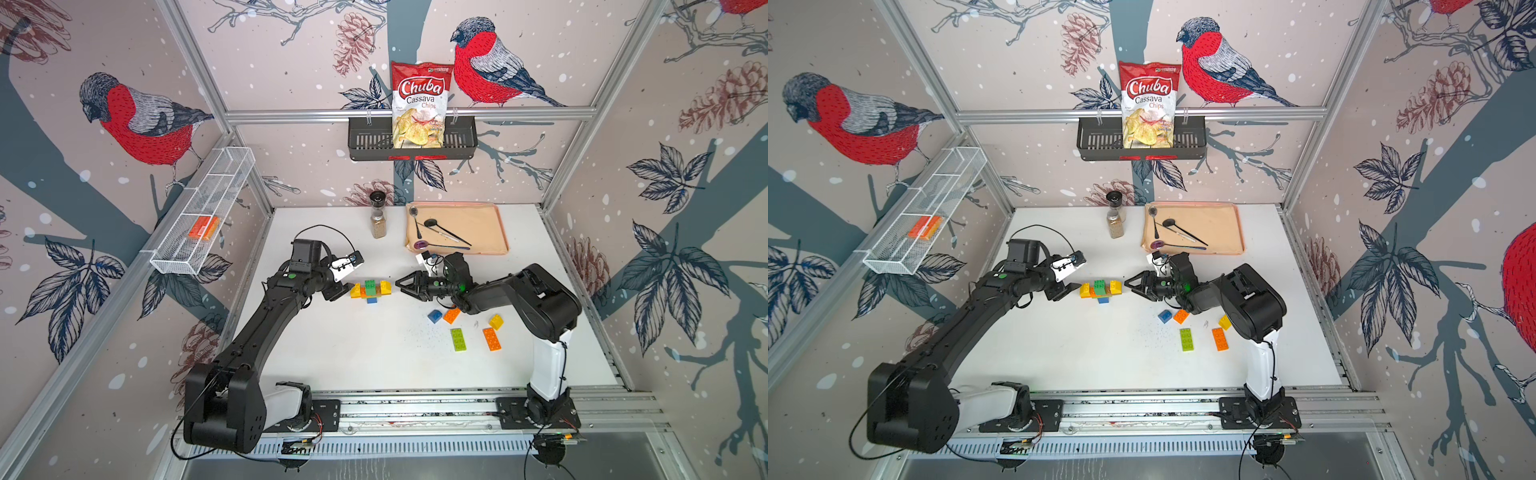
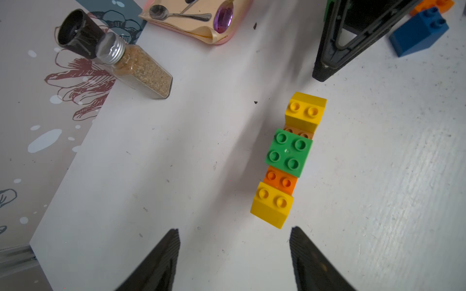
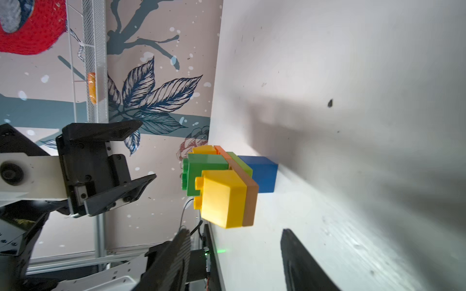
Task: Assemble a fork with lego
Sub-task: Adjust the lego brick at the center of the board.
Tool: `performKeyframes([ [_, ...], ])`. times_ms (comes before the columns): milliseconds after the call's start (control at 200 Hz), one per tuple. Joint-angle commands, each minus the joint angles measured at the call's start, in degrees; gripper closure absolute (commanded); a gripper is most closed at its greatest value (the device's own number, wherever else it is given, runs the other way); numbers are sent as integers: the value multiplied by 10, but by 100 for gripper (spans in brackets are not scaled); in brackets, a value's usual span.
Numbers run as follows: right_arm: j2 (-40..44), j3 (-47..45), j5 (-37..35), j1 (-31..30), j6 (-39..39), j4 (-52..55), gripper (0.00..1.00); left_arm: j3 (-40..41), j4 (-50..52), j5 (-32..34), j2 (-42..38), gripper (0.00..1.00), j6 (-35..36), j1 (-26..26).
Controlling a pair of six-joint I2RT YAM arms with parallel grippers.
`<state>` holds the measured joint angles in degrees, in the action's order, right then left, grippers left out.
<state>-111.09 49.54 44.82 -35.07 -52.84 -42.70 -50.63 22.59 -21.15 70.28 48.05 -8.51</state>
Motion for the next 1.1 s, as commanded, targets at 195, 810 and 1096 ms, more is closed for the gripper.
performKeyframes([
  [195,112,84,-156,-38,447,334,41,56,-197,46,-55,17,-286,27],
  [810,-12,374,-176,-129,841,639,39,98,-289,10,-58,15,-607,100],
  [1096,-87,464,-190,-143,850,690,40,144,-318,-31,-79,15,-634,138],
])
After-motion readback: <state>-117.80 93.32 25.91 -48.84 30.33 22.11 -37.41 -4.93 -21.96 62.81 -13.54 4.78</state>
